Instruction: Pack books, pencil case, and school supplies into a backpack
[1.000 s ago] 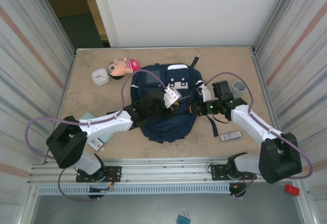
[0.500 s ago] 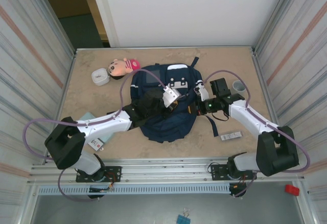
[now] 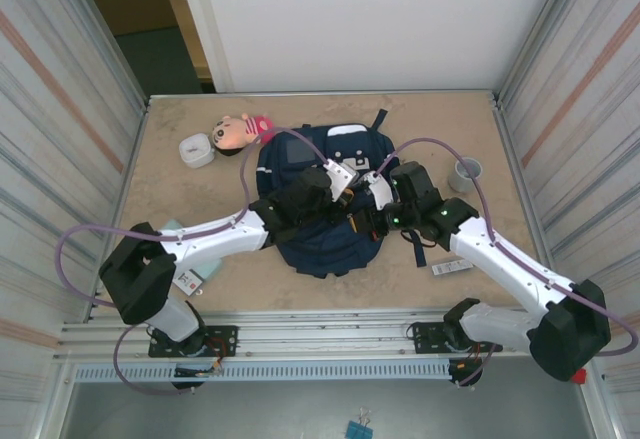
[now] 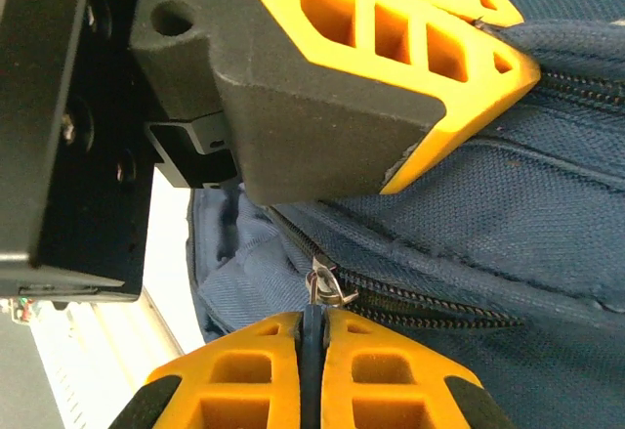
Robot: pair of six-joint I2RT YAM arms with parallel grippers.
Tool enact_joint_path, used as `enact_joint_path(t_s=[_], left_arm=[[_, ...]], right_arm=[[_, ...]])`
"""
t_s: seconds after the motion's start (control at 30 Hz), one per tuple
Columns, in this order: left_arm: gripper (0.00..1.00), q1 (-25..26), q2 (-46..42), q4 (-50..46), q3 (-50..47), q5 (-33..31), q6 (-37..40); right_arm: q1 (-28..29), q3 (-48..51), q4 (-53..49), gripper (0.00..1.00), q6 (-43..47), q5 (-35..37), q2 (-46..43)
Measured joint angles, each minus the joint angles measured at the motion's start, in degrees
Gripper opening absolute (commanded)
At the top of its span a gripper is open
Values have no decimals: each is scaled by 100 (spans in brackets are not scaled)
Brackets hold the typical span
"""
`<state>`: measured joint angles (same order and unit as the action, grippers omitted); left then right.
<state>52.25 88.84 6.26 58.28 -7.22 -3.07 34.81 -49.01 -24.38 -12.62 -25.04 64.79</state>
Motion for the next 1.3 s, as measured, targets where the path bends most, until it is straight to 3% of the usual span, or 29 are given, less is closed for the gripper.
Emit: enact_joint_path(t_s=[0.07, 0.23, 0.43, 0.63, 0.87, 0.93, 1.03, 1.13, 1.3], left_arm=[[0, -20, -2, 90, -2, 66, 4], [0, -317, -197, 638, -391, 675, 146], [0, -719, -555, 984, -922, 1749, 592], [0, -1045, -603, 1231, -1071, 2645, 763], [0, -1139, -603, 1244, -1078, 3198, 922], [0, -1143, -603, 1239, -1084, 3318, 944], [2, -1143, -603, 1217, -1084, 3432, 973], [19, -1137, -603, 1104, -1082, 3364, 964], [35, -791, -1010, 249, -826, 2476, 586]], right_arm=[[-26, 2, -17, 42, -192, -101, -15], [-625, 55, 2, 66, -835, -758, -455], [-1523, 417, 527, 72, -2494, -1128, -748], [-1460, 848, 1672, 72, -4323, -1082, -273], [-1115, 837, 2771, 72, -5469, -942, 459], [-1106, 831, 2990, 68, -5668, -881, 590], [-1102, 820, 3193, 30, -5899, -745, 697], [-1032, 782, 3287, 9, -6050, -627, 719], [-920, 776, 3287, 1, -6098, -400, 719]])
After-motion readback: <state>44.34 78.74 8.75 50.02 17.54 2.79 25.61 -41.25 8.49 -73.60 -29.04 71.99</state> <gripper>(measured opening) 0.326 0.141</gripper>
